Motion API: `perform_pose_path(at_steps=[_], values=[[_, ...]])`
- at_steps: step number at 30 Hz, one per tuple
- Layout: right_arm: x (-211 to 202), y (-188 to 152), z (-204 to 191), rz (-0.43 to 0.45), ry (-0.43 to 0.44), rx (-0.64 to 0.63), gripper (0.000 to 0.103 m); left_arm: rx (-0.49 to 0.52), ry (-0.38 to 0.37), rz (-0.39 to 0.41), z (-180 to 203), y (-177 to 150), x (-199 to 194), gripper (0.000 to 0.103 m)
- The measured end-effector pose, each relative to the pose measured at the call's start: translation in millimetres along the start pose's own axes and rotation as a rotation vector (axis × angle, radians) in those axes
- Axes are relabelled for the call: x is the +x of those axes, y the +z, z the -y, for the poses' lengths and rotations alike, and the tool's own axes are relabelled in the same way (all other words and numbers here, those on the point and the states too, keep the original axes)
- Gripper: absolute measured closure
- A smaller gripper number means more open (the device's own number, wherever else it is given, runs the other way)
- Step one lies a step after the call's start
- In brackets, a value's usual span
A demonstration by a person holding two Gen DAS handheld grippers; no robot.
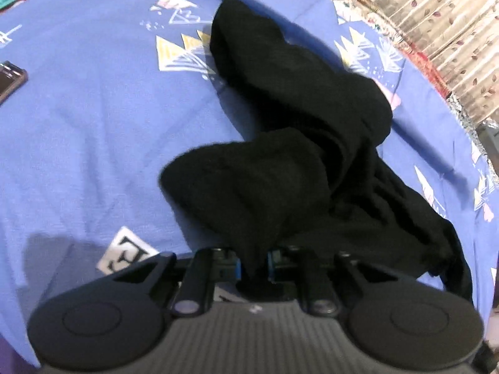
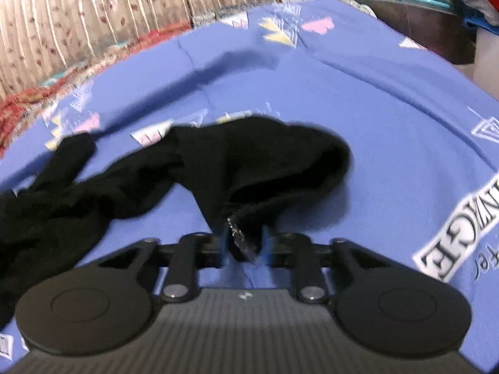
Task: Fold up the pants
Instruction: 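Grasp the pants leg with the left tool while the right tool grasps the zipper waistband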
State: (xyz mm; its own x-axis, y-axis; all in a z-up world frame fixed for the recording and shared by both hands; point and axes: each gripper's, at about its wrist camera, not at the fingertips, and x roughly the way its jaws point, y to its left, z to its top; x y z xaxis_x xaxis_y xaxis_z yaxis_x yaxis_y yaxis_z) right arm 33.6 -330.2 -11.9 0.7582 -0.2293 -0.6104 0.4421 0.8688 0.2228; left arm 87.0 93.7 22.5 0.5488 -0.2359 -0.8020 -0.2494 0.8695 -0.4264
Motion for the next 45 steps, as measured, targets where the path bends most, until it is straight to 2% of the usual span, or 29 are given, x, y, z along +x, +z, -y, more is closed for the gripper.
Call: perform_pose_path(at_steps=[6,9,11,12,14,16,17,19,22,25,28,32,35,38,39,40,41,43,45], values=[[-63.5,60.2,47.1,0.233,-0.100,0.070,0.088,0.024,-0.016,0.035,-29.8,-3.2,-51.7,0.093],[-93.1,92.8,74.4,0.296,-0.116,0.106,0.088,0.012,-0.051,0.037,-57.4,-4.1,-85.7,0.093],[-105.4,106.0,84.1,0.315,-0.150,0.096,0.088,0.019,-0.017,0.062,-71.8,-6.3,-104.2,0.093],[-103.7,108.4,87.3,0.304,-0.161,0.094,0.087,0.018,0.014,0.075,-78.8,-7.1,-109.8,0.093],[-88.4,113.4,95.0,0.236,-0.176,0.127,0.079,0.004,0.065,0.078,-90.5,-9.1,-111.3,0.092],[-79.3,101.0,100.1,0.212,-0.210,0.151,0.044,-0.028,0.097,0.048,-101.7,-13.0,-105.0,0.091],[-75.2,94.1,103.1,0.199,-0.224,0.150,0.041,-0.036,0.097,0.035,-104.0,-15.4,-100.0,0.091],[-71.7,75.1,105.4,0.150,-0.243,0.155,0.041,-0.016,0.124,0.036,-100.8,-18.9,-94.7,0.086],[-72.5,51.4,115.1,0.111,-0.220,0.189,0.041,0.046,0.162,0.051,-92.5,-21.6,-92.5,0.083],[-72.1,38.2,118.1,0.075,-0.219,0.159,0.041,0.067,0.177,0.050,-92.0,-27.6,-95.9,0.079],[-71.2,41.5,114.9,0.067,-0.221,0.107,0.041,0.066,0.183,0.044,-93.4,-26.5,-92.1,0.079],[-62.4,54.7,94.2,0.054,-0.154,0.026,0.041,0.074,0.192,0.048,-90.6,-28.0,-92.2,0.079],[-34.0,56.8,77.8,-0.068,-0.064,0.046,0.041,0.070,0.193,0.047,-89.9,-30.2,-92.6,0.079],[2.2,48.2,70.5,-0.187,-0.060,0.099,0.041,0.078,0.193,0.043,-89.0,-32.0,-93.2,0.079],[15.4,42.9,68.2,-0.229,-0.068,0.105,0.050,0.084,0.192,0.041,-88.9,-32.4,-93.7,0.079],[27.6,38.0,64.7,-0.267,-0.096,0.086,0.085,0.088,0.189,0.039,-89.0,-32.5,-94.6,0.080],[33.7,35.9,62.1,-0.265,-0.133,0.059,0.094,0.091,0.185,0.042,-89.8,-32.4,-96.1,0.081],[32.5,46.8,68.0,-0.188,-0.151,0.091,0.095,0.098,0.176,0.045,-91.3,-32.2,-99.2,0.084],[13.3,70.2,85.2,0.017,-0.227,0.184,0.095,0.104,0.179,0.044,-93.0,-32.5,-101.0,0.084]])
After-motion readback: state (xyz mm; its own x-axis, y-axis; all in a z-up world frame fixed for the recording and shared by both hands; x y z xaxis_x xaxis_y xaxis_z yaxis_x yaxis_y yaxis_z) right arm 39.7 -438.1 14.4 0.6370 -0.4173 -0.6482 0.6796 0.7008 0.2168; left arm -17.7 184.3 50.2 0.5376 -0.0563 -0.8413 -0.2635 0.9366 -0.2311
